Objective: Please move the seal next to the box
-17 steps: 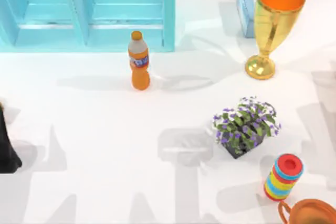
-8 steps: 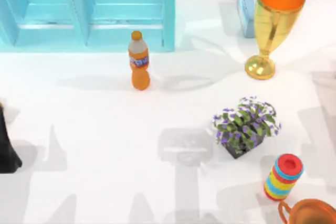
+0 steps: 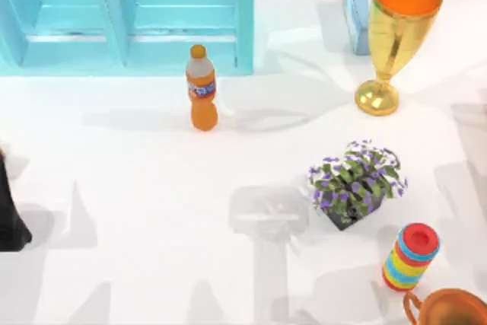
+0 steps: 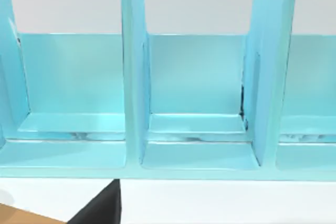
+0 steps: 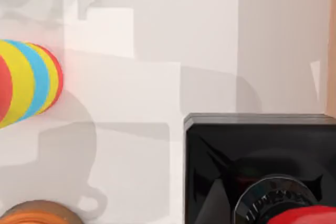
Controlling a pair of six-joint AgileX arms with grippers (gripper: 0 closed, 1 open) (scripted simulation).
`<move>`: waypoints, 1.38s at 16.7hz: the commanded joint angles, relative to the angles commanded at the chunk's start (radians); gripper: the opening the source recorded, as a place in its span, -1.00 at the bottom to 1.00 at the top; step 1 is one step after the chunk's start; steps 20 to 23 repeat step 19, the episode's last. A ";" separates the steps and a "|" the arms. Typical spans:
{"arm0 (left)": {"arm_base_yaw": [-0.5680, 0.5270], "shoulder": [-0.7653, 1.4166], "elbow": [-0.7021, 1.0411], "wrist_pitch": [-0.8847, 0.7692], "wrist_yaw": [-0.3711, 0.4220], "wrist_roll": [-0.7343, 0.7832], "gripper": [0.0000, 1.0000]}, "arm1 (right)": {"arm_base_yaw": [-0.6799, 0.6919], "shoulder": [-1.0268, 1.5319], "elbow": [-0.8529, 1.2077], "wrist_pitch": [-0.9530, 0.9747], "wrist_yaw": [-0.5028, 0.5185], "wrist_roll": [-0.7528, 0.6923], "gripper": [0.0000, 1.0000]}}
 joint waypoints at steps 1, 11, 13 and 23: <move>0.000 0.000 0.000 0.000 0.000 0.000 1.00 | 0.000 0.000 0.000 0.000 0.000 0.000 -0.85; 0.000 0.000 0.000 0.000 0.000 0.000 1.00 | 0.000 0.000 0.000 0.000 0.000 0.000 0.66; 0.000 0.000 0.000 0.000 0.000 0.000 1.00 | 0.000 0.000 0.000 0.000 0.000 0.000 0.96; 0.000 0.000 0.000 0.000 0.000 0.000 1.00 | 0.000 0.000 0.000 0.000 0.000 0.000 1.00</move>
